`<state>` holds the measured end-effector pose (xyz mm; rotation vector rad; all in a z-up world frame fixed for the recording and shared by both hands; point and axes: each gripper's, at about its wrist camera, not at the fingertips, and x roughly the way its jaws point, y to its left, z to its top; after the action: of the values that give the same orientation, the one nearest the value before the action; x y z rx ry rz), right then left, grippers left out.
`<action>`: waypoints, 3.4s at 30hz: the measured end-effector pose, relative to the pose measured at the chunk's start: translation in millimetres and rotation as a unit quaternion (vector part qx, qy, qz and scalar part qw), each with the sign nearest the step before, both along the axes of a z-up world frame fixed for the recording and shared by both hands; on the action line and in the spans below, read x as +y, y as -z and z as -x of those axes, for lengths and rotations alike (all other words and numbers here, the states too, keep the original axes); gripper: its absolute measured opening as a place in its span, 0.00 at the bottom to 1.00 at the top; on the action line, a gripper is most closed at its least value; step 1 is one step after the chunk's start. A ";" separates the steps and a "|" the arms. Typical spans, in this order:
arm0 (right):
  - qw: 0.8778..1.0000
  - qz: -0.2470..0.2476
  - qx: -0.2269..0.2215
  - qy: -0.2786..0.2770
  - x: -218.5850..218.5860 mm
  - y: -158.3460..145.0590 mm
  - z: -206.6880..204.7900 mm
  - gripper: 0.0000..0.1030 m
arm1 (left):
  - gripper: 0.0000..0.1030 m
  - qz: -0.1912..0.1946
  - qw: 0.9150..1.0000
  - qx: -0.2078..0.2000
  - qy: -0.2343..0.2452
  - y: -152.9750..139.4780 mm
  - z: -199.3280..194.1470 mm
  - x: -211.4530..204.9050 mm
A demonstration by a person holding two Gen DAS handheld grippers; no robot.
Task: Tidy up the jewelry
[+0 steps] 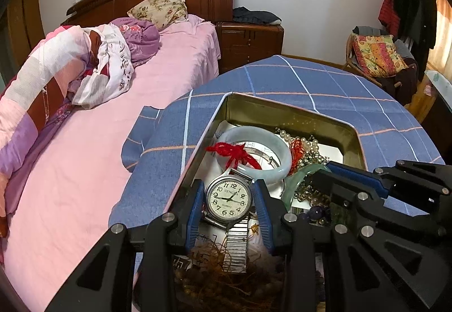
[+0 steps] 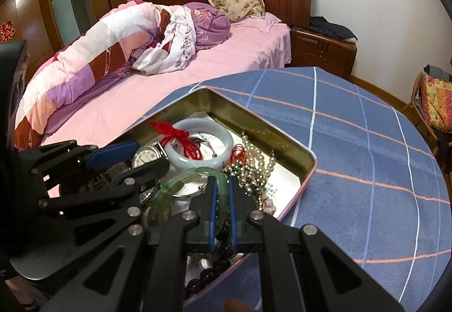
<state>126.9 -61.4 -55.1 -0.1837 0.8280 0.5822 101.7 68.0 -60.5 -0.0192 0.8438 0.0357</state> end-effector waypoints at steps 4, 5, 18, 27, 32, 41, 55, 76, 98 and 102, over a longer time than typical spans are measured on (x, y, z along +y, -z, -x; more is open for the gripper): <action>1.000 0.002 0.006 0.002 -1.1 3.7 -2.0 0.10 | 0.36 -0.006 1.000 0.001 0.002 1.3 0.2 -3.2; 1.000 0.002 0.008 0.002 -1.3 4.6 -1.7 0.10 | 0.36 -0.006 1.000 0.001 0.002 1.2 0.2 -3.3; 1.000 -0.014 0.016 -0.003 -3.4 3.8 -0.4 0.15 | 0.37 0.001 1.000 0.004 -0.007 -0.8 3.0 -0.7; 0.999 -0.038 0.006 0.011 -23.4 -14.8 8.4 0.45 | 0.52 0.002 0.999 -0.018 -0.030 -21.6 23.3 1.4; 0.999 -0.047 -0.009 0.017 -34.7 -27.7 22.5 0.51 | 0.69 0.000 0.998 -0.043 -0.039 -37.6 42.2 -0.3; 0.997 -0.061 -0.039 0.020 -43.6 -43.6 47.2 0.59 | 0.72 -0.006 0.996 -0.077 -0.054 -55.4 70.1 -5.9; 0.997 -0.066 -0.044 0.018 -43.3 -47.6 51.4 0.59 | 0.73 -0.006 0.994 -0.088 -0.066 -61.4 76.3 1.2; 0.997 -0.064 -0.036 0.018 -42.1 -41.5 54.9 0.62 | 0.73 -0.002 0.994 -0.090 -0.067 -62.1 75.5 3.5; 0.998 -0.060 -0.030 0.012 -38.3 -37.7 56.7 0.62 | 0.73 0.000 0.994 -0.088 -0.067 -60.4 74.2 3.5; 0.998 -0.060 -0.030 0.012 -38.4 -37.8 56.5 0.62 | 0.73 0.000 0.994 -0.088 -0.067 -60.4 73.9 2.2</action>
<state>70.4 -99.8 -17.3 -0.0820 0.7333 0.5999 27.8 70.2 -0.1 -0.0786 0.6653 0.1568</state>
